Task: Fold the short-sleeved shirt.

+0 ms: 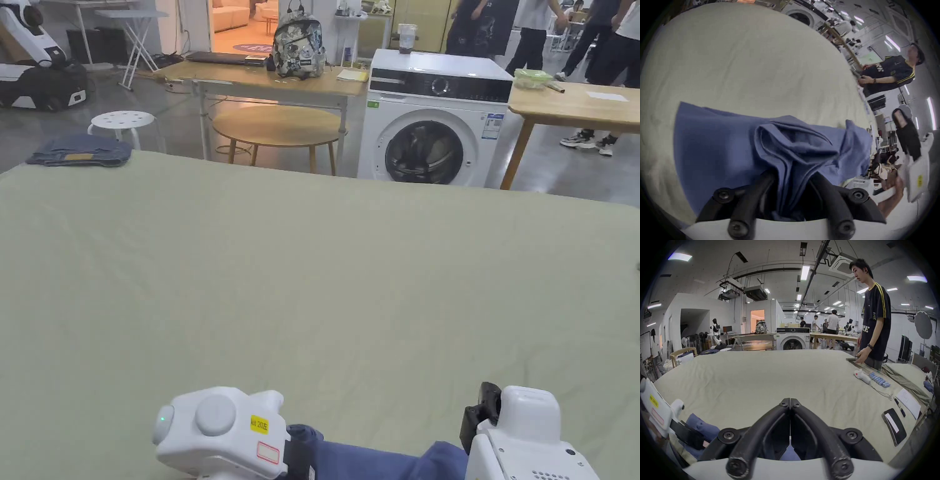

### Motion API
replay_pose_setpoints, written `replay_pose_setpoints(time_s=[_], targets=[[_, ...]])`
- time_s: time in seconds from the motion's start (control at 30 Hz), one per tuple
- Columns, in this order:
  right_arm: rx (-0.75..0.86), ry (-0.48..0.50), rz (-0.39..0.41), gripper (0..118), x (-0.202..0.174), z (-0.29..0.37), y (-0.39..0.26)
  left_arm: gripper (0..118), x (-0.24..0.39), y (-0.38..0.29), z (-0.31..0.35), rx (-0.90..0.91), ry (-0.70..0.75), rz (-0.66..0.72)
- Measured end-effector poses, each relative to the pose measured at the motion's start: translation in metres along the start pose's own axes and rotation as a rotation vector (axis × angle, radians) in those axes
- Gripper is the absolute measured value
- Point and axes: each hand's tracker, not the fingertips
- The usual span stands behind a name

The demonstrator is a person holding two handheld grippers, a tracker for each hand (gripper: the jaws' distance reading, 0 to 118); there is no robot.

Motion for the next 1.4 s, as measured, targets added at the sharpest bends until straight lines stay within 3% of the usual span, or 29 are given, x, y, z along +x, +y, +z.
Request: replay_pose_setpoints(time_s=[0.07, 0.2, 0.37, 0.43, 0.5, 0.63, 0.87, 1.07, 1.2, 1.4], targets=[[-0.003, -0.005, -0.001, 0, 0.002, 0.0, 0.0, 16, -0.001, 0.0, -0.005, 0.005, 0.003, 0.014], [-0.008, -0.013, 0.0, 0, 0.005, 0.001, -0.001, 50, 0.002, 0.0, 0.009, 0.013, -0.079, 0.02], [-0.008, -0.012, 0.0, 0, 0.006, 0.002, 0.0, 51, 0.006, 0.001, 0.039, 0.021, -0.098, -0.037], [-0.006, -0.01, -0.002, 0, 0.006, 0.004, -0.001, 42, 0.008, -0.001, 0.057, 0.053, -0.122, -0.056], [-0.007, -0.008, 0.0, 0, 0.006, 0.005, -0.001, 16, 0.008, -0.002, 0.072, 0.105, -0.143, -0.081], [-0.013, -0.008, -0.008, 0, 0.007, 0.004, -0.004, 5, -0.006, 0.002, 0.082, 0.18, -0.114, -0.076], [-0.023, -0.012, -0.015, 0, 0.01, 0.003, -0.007, 3, -0.01, 0.001, 0.03, 0.04, -0.024, -0.085], [-0.029, -0.019, -0.015, 0, 0.013, 0.003, -0.009, 2, -0.008, -0.007, -0.006, -0.001, -0.288, -0.037], [-0.036, -0.022, -0.013, 0, 0.016, 0.002, -0.011, 2, 0.0, -0.016, -0.035, -0.048, -0.237, -0.051], [-0.04, -0.028, -0.025, 0, 0.018, 0.002, -0.013, 0, -0.01, -0.02, -0.046, -0.057, -0.306, 0.025]])
